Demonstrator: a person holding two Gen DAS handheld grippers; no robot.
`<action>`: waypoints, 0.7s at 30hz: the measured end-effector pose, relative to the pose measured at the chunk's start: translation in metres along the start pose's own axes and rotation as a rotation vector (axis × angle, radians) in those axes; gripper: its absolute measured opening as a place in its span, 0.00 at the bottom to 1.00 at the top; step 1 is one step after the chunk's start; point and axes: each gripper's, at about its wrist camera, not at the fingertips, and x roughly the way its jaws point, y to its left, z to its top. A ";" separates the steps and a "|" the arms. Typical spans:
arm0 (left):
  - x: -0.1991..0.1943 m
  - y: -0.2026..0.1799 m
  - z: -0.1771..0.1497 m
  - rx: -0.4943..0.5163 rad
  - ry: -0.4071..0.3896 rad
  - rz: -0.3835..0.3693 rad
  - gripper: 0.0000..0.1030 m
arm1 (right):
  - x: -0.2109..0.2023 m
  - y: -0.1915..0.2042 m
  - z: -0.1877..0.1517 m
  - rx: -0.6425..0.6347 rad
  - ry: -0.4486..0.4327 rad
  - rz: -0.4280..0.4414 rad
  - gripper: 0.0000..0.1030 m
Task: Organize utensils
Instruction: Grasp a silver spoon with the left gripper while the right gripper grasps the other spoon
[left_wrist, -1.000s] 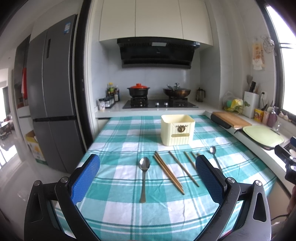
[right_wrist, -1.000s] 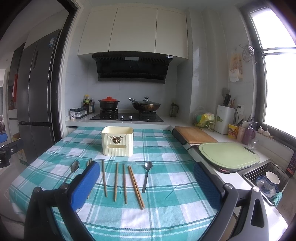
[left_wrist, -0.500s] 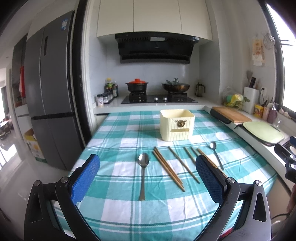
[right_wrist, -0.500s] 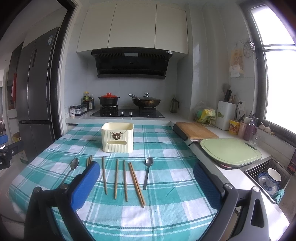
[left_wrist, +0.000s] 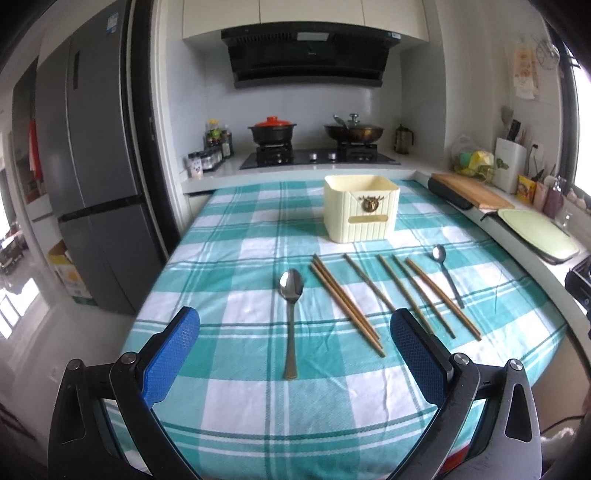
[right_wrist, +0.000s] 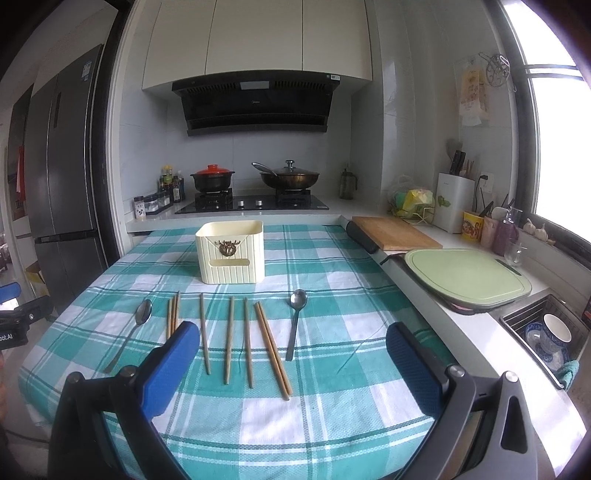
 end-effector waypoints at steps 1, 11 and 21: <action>0.007 0.000 0.000 0.000 0.024 0.001 1.00 | 0.002 0.000 -0.001 -0.001 0.006 0.006 1.00; 0.062 -0.001 -0.014 0.034 0.188 0.028 1.00 | 0.038 -0.003 -0.008 0.001 0.096 0.024 1.00; 0.098 0.001 -0.028 0.059 0.322 0.044 1.00 | 0.069 0.006 -0.017 -0.024 0.200 0.070 1.00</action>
